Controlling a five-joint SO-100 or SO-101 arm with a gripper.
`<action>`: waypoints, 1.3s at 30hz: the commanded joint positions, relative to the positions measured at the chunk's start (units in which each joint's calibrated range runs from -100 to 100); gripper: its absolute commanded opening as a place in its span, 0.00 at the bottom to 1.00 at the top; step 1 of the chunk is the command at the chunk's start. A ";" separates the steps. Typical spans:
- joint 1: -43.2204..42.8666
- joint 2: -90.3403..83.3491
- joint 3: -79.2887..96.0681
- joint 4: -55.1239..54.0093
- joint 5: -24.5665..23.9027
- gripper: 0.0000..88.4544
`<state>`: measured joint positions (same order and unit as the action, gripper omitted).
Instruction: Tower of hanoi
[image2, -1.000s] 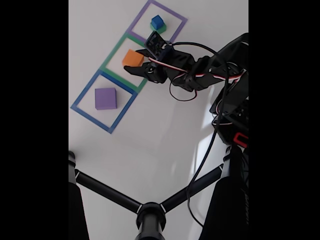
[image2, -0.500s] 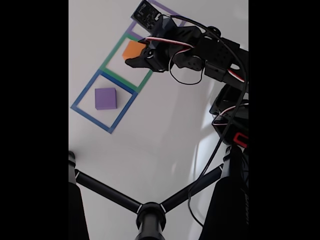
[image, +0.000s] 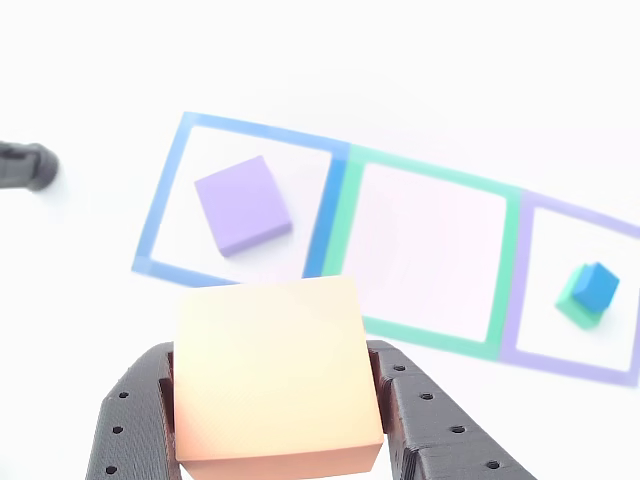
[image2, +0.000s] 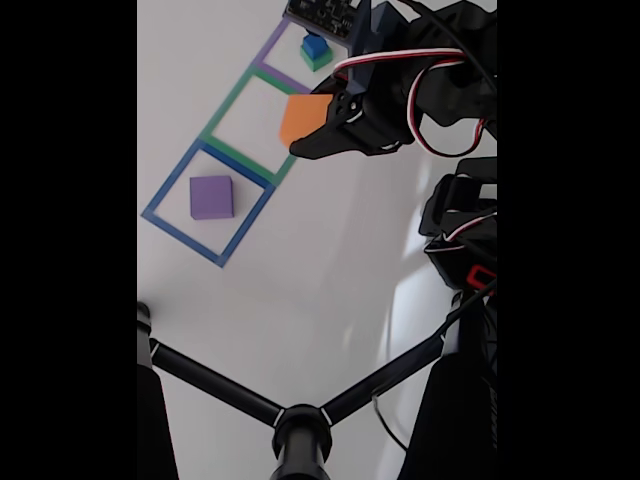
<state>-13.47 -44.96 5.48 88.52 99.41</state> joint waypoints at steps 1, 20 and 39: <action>-3.50 0.43 -4.30 0.55 0.59 0.11; -10.98 1.39 34.06 -45.61 0.59 0.11; -11.56 30.79 53.61 -103.10 0.59 0.11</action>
<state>-25.75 -17.26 59.97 -8.51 99.41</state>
